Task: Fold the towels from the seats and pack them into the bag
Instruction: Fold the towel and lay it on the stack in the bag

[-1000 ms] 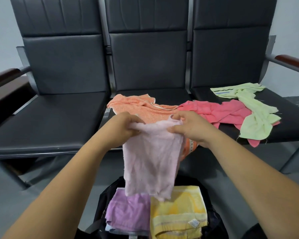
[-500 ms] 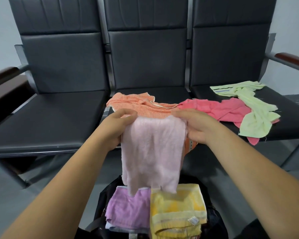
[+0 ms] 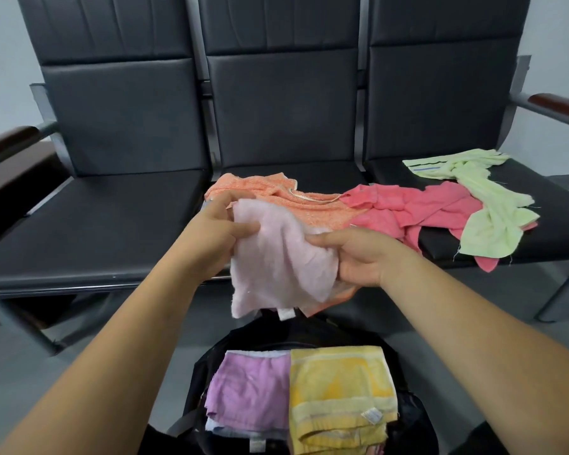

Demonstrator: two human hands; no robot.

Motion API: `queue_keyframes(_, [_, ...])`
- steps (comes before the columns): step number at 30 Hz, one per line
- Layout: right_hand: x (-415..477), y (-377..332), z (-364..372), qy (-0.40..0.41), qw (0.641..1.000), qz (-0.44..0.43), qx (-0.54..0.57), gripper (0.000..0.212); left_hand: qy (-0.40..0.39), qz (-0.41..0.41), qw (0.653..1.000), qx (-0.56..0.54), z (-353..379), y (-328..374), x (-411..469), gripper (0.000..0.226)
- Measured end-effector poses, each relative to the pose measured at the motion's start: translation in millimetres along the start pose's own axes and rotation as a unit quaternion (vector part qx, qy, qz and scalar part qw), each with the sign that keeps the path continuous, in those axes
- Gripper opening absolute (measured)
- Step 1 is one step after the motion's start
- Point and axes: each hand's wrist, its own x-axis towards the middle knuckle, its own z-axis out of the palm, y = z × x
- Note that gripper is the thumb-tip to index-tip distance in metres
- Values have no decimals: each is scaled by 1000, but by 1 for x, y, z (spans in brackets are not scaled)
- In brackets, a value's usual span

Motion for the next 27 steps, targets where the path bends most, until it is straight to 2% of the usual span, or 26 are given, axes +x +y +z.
queue_keyframes(2, [4, -2, 1, 63, 994, -90, 8, 38, 37, 37, 975, 217, -5, -4, -1, 32])
queue_keyframes(3, [7, -1, 1, 71, 990, -119, 14, 39, 47, 39, 959, 277, -6, -8, 0, 29])
queue_keyframes(4, [7, 0, 3, 80, 988, -132, 18, 37, 49, 30, 958, 282, -6, -11, 1, 27])
queue_keyframes(7, [7, -1, 10, 114, 982, -137, 56, 22, 40, -37, 988, 142, 3, -15, 0, 29])
queue_keyframes(10, [6, -7, 6, 143, 972, -115, 147, 8, -26, -106, 991, -78, 11, -18, 1, 56])
queue_keyframes(12, [6, -11, -4, 144, 970, -119, 155, 18, -93, -105, 984, -107, 18, -23, 0, 75])
queue_keyframes(14, [6, -14, -13, 142, 972, -117, 146, 18, -126, -96, 982, -103, 30, -30, -3, 81])
queue_keyframes(15, [7, -14, -19, 144, 971, -107, 156, 16, -118, -95, 982, -112, 37, -30, -5, 78])
queue_keyframes(18, [7, -10, -26, 89, 980, -53, 171, 31, -65, -79, 981, -165, 50, -27, -6, 49])
queue_keyframes(20, [5, -5, -25, 44, 993, -3, 106, 39, -28, -76, 976, -201, 50, -25, -5, 33])
queue_keyframes(22, [4, -1, -23, 4, 998, 31, 63, 60, 6, -78, 971, -227, 47, -22, -2, 24])
queue_keyframes(24, [6, 5, -21, -19, 999, -3, 44, 73, 25, -78, 963, -258, 44, -20, -1, 20])
queue_keyframes(27, [9, 7, -16, 17, 993, -79, 84, 50, 18, -87, 954, -287, 37, -16, -1, 28])
